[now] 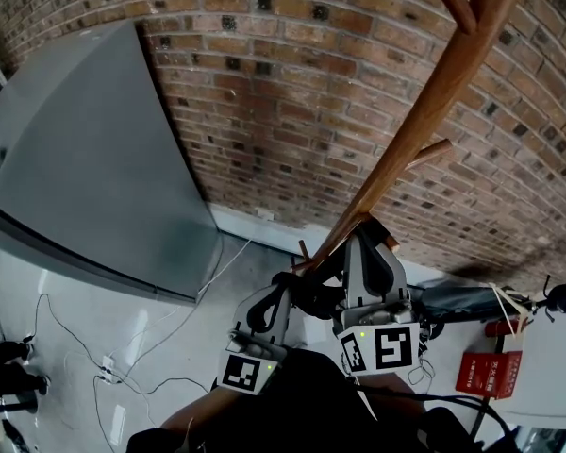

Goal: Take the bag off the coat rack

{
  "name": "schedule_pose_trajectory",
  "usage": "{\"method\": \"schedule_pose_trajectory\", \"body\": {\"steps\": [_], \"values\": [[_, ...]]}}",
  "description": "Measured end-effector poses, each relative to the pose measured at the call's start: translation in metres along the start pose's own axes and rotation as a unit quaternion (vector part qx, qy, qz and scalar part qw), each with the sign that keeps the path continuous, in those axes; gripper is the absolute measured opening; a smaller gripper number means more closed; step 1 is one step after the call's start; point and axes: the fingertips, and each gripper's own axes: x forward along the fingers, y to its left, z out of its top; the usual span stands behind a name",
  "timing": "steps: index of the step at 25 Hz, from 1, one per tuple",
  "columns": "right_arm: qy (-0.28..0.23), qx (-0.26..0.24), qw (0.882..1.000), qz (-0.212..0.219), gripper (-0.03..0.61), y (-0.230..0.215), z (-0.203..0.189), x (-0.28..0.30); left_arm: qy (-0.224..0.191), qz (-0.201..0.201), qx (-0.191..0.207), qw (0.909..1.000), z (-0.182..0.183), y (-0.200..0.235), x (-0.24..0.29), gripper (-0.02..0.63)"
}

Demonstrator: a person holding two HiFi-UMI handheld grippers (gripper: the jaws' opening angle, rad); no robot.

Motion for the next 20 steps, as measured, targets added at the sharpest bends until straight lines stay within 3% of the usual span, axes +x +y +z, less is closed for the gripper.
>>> {"method": "schedule_pose_trajectory", "body": {"steps": [20], "values": [[-0.033, 0.008, 0.999, -0.019, 0.018, -0.003, 0.025, -0.025, -0.006, -0.019, 0.004, 0.9998, 0.003, -0.012, -0.016, 0.017]]}}
